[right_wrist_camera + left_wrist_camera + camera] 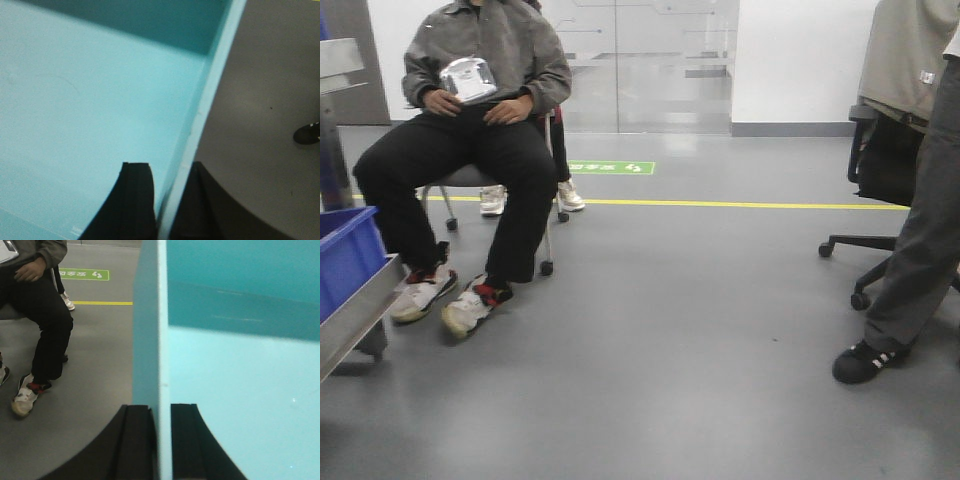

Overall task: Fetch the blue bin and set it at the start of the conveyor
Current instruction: 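Hold the teal bin with both grippers while the base turns away, then hold the teal bin with both grippers while driving to the red conveyor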

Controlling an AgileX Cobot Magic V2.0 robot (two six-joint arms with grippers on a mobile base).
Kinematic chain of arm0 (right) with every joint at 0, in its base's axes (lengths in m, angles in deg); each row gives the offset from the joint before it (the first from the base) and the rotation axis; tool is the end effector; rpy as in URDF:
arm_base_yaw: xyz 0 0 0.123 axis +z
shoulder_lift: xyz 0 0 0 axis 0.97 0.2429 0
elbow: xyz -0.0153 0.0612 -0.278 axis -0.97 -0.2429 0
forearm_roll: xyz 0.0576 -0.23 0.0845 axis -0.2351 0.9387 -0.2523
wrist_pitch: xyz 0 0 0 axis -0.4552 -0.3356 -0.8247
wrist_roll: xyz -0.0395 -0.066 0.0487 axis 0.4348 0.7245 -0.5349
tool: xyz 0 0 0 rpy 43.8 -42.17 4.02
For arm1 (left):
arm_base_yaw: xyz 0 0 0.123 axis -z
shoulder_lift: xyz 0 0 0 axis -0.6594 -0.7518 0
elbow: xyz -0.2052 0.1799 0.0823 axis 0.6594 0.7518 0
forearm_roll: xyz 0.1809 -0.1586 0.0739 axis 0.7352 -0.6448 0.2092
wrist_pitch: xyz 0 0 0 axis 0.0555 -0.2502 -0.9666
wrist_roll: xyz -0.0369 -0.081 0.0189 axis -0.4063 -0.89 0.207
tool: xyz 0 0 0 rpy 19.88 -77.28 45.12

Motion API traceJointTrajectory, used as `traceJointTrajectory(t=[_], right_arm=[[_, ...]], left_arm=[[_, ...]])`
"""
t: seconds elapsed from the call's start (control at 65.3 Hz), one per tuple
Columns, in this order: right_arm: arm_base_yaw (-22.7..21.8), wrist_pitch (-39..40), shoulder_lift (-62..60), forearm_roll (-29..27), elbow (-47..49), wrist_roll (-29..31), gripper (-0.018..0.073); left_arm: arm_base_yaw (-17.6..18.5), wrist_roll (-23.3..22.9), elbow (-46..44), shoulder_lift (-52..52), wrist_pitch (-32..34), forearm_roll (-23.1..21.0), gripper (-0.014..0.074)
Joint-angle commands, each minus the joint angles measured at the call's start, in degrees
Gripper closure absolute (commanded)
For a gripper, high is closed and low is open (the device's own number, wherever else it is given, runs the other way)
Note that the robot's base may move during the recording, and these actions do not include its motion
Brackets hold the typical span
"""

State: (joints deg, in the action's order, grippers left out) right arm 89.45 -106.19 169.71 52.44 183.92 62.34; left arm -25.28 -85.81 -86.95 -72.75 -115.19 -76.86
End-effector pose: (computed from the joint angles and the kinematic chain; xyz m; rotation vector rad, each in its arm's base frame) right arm 0.2875 0.0778 0.4989 -0.2007 2.1438 0.2946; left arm 0.2892 -0.0777 0.5114 0.1286 1.8751 -0.2124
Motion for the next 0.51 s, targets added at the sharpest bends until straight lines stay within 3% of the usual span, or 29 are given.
traceJointTrajectory(t=[0.0, 0.49], right_arm=[[-0.3, 1.0, -0.7, 1.4, 0.6, 1.8, 0.0712], [-0.3, 1.2, -0.7, 1.4, 0.6, 1.8, 0.0712]], left_arm=[[-0.1, -0.4, -0.6, 0.7, 4.2, -0.1, 0.0707], [-0.1, -0.4, -0.6, 0.7, 4.2, -0.1, 0.0707]])
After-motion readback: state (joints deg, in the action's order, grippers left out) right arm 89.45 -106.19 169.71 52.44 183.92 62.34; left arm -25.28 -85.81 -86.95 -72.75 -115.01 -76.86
